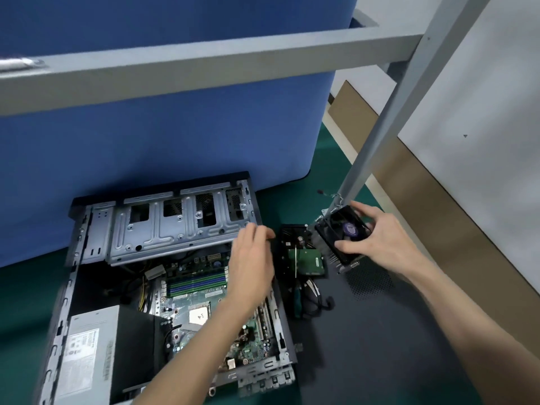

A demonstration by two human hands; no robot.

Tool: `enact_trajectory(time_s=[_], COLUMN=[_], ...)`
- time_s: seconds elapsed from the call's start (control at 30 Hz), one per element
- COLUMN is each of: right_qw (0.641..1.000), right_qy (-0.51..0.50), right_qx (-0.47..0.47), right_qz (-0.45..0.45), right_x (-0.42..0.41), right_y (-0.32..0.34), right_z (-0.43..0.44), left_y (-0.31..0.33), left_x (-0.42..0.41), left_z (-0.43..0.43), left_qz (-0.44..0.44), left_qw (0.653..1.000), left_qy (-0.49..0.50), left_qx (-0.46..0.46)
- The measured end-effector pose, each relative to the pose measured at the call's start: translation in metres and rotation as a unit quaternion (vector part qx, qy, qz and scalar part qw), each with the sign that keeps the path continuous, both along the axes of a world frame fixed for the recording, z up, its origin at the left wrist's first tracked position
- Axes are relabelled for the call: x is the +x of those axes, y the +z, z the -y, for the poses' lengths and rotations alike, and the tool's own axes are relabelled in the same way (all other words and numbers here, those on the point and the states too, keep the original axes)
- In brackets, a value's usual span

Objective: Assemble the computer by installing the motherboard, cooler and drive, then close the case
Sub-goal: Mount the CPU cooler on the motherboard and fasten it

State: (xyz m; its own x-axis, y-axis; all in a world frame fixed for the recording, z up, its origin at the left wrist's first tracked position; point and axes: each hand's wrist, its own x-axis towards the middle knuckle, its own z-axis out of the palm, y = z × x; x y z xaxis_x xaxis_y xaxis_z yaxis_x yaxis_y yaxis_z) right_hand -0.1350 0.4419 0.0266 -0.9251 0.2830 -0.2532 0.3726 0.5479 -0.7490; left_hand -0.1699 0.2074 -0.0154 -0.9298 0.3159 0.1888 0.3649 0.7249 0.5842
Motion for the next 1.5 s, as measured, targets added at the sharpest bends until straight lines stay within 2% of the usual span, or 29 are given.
enact_trajectory(time_s=[0.1, 0.23, 0.33, 0.43, 0.47, 0.53, 0.63, 0.7, 0.77, 0.87, 1.0, 1.17, 1.37, 1.5], right_qw=[0.996, 0.983, 0.971, 0.962, 0.959, 0.955, 0.952, 0.951, 0.952, 0.951, 0.937, 0.914, 0.877, 0.869], right_qy=[0.087, 0.179, 0.233, 0.272, 0.282, 0.294, 0.304, 0.304, 0.3, 0.297, 0.331, 0.377, 0.425, 0.43], right_qx=[-0.006, -0.019, -0.039, -0.035, -0.032, -0.025, -0.012, -0.004, -0.001, -0.002, 0.025, 0.086, 0.161, 0.178], right_qz=[-0.022, -0.037, -0.038, -0.022, -0.012, 0.008, 0.039, 0.051, 0.064, 0.082, 0.108, 0.126, 0.156, 0.168], right_x=[0.0, -0.008, -0.017, -0.028, -0.031, -0.037, -0.04, -0.041, -0.042, -0.042, -0.042, -0.038, -0.034, -0.029], right_y=[0.027, 0.056, 0.061, 0.049, 0.042, 0.027, 0.006, -0.006, -0.014, -0.023, -0.033, -0.045, -0.058, -0.068], right_z=[0.027, 0.075, 0.115, 0.154, 0.166, 0.185, 0.203, 0.209, 0.212, 0.215, 0.227, 0.25, 0.277, 0.285], left_y=[0.001, -0.018, -0.037, -0.054, -0.06, -0.07, -0.068, -0.066, -0.064, -0.055, -0.037, -0.032, -0.035, -0.037], left_x=[-0.002, 0.006, 0.02, 0.037, 0.04, 0.039, 0.033, 0.031, 0.034, 0.04, 0.047, 0.061, 0.069, 0.073], left_z=[0.048, 0.126, 0.158, 0.16, 0.157, 0.154, 0.154, 0.157, 0.16, 0.164, 0.172, 0.191, 0.198, 0.2], left_qz=[0.034, 0.14, 0.261, 0.381, 0.394, 0.372, 0.294, 0.277, 0.307, 0.39, 0.424, 0.402, 0.3, 0.242], left_qw=[0.997, 0.976, 0.947, 0.913, 0.907, 0.904, 0.893, 0.888, 0.895, 0.896, 0.887, 0.895, 0.931, 0.947], left_qy=[0.066, 0.123, 0.054, -0.027, -0.043, -0.061, -0.074, -0.085, -0.09, -0.101, -0.125, -0.133, -0.145, -0.15], left_qx=[-0.014, -0.117, -0.18, -0.143, -0.144, -0.201, -0.332, -0.358, -0.31, -0.186, -0.135, -0.139, -0.148, -0.147])
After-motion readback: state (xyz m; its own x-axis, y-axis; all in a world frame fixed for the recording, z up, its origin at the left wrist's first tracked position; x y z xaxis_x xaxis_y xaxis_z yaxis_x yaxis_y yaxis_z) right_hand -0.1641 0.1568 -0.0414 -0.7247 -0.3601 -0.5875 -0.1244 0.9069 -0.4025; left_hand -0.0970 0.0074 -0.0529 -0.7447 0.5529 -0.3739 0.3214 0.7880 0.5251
